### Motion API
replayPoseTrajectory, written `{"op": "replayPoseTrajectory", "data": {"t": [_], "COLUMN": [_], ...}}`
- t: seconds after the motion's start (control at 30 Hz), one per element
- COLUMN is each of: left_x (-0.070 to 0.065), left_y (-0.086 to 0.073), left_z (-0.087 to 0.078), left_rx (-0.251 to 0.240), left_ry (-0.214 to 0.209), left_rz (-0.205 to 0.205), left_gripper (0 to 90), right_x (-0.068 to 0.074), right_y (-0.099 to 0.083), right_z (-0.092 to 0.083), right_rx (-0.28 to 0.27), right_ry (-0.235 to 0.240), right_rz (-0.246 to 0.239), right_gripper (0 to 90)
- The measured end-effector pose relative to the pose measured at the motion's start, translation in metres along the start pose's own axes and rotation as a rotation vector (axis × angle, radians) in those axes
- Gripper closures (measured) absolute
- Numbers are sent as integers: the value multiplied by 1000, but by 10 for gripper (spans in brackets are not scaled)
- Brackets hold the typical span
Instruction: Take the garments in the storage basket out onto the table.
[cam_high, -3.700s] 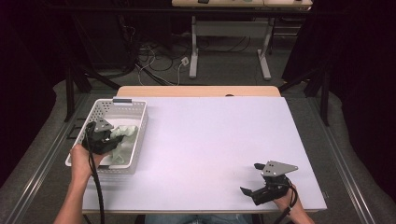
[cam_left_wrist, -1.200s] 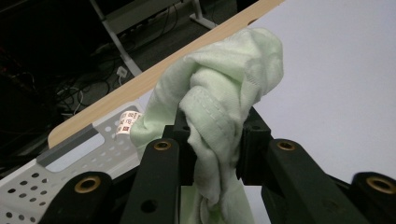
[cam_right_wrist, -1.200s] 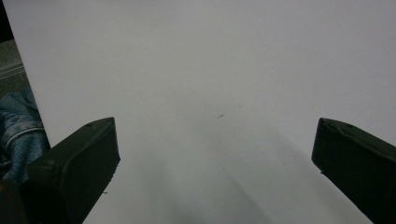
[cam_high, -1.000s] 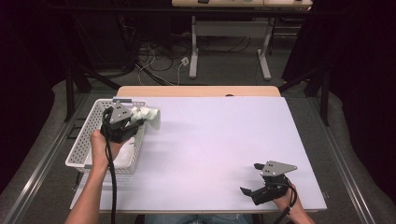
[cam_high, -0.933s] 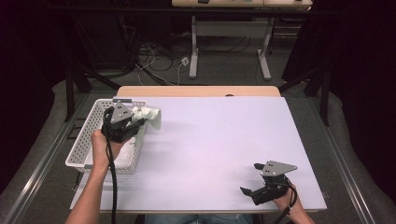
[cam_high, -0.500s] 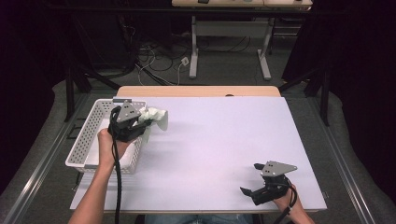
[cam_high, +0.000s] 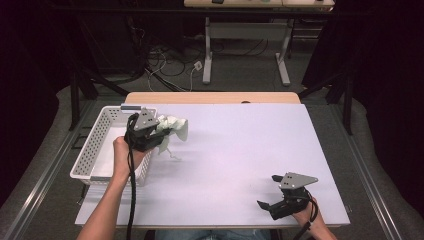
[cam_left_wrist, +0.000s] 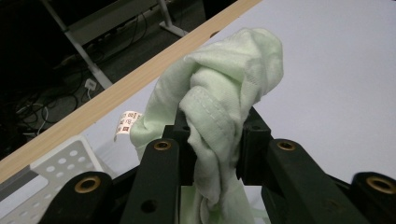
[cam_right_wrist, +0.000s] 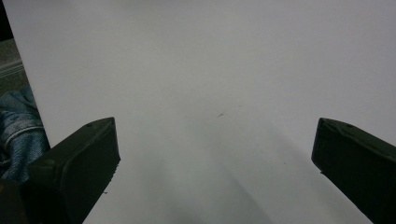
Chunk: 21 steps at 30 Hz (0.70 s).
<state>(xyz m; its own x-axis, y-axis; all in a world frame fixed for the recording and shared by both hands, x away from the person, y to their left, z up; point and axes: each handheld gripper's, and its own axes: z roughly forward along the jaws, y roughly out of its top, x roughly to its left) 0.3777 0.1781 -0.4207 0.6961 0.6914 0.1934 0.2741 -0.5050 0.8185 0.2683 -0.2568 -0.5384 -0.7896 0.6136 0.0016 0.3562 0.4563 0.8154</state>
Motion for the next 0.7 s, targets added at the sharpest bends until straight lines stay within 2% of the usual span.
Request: {"op": "replayPoseTrajectory", "data": {"t": [0.33,0.37,0.5,0.67,0.7], "left_x": [-8,-9,-12,-16,-18], "left_y": [5,6,8,12,12], "left_z": [10,10,14,18,19], "left_rx": [2,6,-2,-2,-8], "left_ry": [-24,-33,-43,-57,-57], "left_rz": [22,13,19,37,28], "left_gripper": [740,740,740,739,740], "right_x": [0,0,0,0,0], "right_y": [0,0,0,0,0], "right_z": [0,0,0,-1,-1], "right_rx": [2,1,2,4,4], "right_ry": [3,2,2,3,2], "right_rz": [4,3,2,2,2], "right_gripper": [4,4,4,4,4]}}
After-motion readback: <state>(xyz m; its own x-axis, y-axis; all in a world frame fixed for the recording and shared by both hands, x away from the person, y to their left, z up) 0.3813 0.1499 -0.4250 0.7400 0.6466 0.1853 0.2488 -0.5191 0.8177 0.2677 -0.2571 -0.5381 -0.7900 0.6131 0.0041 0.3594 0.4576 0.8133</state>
